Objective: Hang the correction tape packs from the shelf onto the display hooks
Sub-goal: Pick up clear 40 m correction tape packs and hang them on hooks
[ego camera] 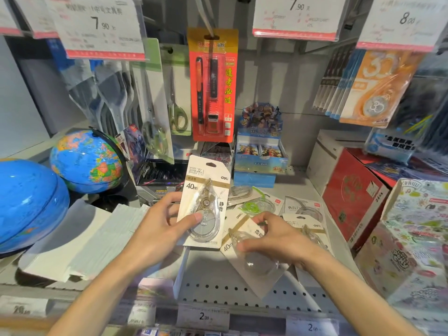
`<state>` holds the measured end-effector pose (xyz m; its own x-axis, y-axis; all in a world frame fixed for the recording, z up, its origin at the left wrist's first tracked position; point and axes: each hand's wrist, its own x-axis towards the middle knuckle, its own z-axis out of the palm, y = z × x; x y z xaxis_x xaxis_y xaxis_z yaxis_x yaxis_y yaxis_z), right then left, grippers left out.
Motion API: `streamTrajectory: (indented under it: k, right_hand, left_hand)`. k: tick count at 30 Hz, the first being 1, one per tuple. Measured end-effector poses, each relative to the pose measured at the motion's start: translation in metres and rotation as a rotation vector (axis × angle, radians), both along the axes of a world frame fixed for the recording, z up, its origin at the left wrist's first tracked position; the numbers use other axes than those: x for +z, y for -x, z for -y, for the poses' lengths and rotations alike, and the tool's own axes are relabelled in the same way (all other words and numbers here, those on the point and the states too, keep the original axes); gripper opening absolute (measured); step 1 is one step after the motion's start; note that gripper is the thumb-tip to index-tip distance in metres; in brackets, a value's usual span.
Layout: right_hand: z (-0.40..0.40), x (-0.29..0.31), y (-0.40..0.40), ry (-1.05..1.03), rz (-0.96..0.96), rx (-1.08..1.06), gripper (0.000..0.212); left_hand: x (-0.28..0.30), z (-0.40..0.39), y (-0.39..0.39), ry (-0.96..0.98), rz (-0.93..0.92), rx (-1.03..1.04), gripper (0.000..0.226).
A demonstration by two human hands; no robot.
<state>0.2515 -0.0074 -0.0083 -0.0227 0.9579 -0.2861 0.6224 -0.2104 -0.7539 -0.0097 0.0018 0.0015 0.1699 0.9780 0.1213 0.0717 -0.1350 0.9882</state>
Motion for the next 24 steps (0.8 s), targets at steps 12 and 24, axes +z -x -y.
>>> streamTrajectory:
  k: [12, 24]
  right_hand:
    - [0.035, 0.062, -0.043, -0.357, -0.237, -0.306, 0.039]
    - [0.075, 0.129, -0.114, -0.626, -0.23, -0.276, 0.036]
  left_hand:
    - [0.019, -0.003, -0.031, -0.108, 0.041, -0.096, 0.034]
    - [0.096, 0.011, -0.087, -0.381, -0.13, -0.119, 0.039]
